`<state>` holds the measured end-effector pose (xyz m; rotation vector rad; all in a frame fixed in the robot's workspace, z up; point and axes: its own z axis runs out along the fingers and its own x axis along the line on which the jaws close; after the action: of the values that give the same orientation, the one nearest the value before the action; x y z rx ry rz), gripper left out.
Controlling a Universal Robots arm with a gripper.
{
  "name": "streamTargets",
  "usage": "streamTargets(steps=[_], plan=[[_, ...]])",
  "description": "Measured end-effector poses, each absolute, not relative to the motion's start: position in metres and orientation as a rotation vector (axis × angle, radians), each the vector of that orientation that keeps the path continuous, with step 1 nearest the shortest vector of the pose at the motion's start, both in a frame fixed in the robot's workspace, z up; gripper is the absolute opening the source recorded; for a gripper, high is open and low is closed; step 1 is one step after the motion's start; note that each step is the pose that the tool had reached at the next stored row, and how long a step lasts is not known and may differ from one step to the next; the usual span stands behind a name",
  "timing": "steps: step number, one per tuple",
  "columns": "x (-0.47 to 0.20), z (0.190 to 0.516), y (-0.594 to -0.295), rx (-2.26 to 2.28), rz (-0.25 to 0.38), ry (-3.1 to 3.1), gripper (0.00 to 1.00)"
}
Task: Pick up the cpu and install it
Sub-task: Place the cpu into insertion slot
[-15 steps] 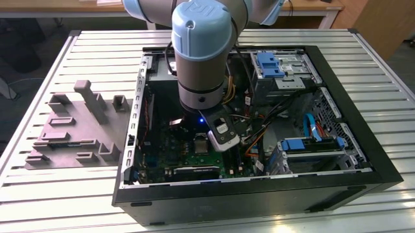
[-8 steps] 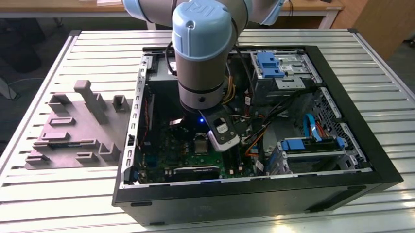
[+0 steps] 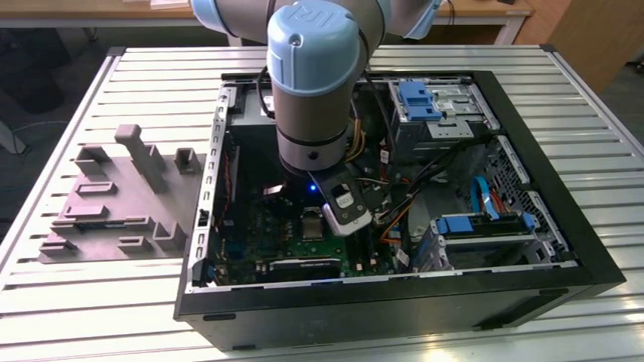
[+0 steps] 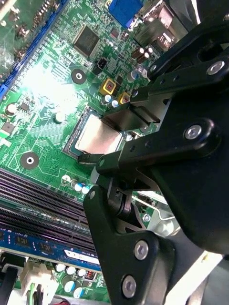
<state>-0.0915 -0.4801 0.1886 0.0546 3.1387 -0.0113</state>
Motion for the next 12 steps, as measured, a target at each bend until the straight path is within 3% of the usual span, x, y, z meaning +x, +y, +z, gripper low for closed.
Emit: streamTargets(steps=[12], plan=[[-0.0915,0.1879,-0.4801,0.054,-0.011,3.139,0.44]])
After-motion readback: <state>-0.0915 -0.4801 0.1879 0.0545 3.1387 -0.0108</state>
